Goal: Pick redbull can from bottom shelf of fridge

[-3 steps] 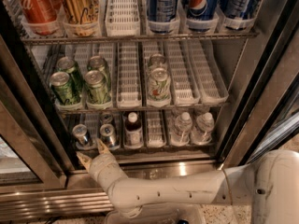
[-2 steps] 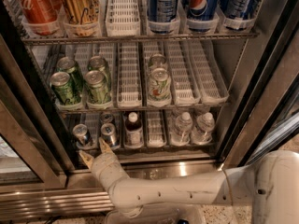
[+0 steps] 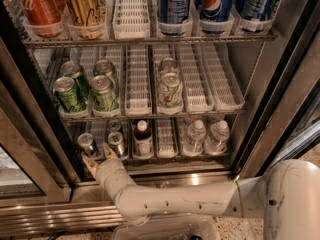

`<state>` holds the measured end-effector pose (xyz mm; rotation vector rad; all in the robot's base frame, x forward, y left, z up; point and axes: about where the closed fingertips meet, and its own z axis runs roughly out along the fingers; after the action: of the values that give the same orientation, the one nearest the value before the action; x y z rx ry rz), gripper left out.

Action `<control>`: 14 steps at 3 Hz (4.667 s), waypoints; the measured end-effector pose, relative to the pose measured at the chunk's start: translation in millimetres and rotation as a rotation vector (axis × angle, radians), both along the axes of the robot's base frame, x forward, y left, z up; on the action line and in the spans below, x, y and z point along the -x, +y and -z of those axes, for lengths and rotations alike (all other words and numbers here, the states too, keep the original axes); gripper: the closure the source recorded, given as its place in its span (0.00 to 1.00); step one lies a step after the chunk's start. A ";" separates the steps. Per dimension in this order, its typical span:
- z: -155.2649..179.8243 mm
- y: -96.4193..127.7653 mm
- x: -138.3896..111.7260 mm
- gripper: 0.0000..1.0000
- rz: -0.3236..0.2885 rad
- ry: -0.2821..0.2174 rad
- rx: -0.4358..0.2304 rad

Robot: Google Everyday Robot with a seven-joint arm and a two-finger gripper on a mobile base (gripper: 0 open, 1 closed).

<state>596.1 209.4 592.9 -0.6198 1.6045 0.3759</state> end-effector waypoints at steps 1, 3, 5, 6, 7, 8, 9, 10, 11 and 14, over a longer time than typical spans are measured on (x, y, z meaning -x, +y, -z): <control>-9.0 17.6 -24.9 0.41 -0.031 -0.035 -0.019; -8.0 24.7 -29.0 0.40 -0.048 -0.039 -0.029; -5.0 34.1 -28.3 0.82 -0.086 -0.042 -0.025; -5.0 34.1 -28.2 1.00 -0.086 -0.042 -0.025; -11.7 26.0 -17.4 1.00 -0.085 -0.059 0.000; -25.3 13.9 -6.8 1.00 -0.068 -0.100 0.020; -41.9 10.4 -2.6 1.00 -0.075 -0.146 0.028; -59.1 10.6 2.2 1.00 -0.087 -0.196 0.036; -72.4 6.5 11.4 1.00 -0.098 -0.228 0.040; -89.6 -41.0 54.3 1.00 -0.050 -0.235 0.084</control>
Offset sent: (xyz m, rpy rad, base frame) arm 0.0293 0.0197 0.0101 0.0198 -0.0417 0.0343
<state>541.8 168.4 682.5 -0.7407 1.3870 0.2628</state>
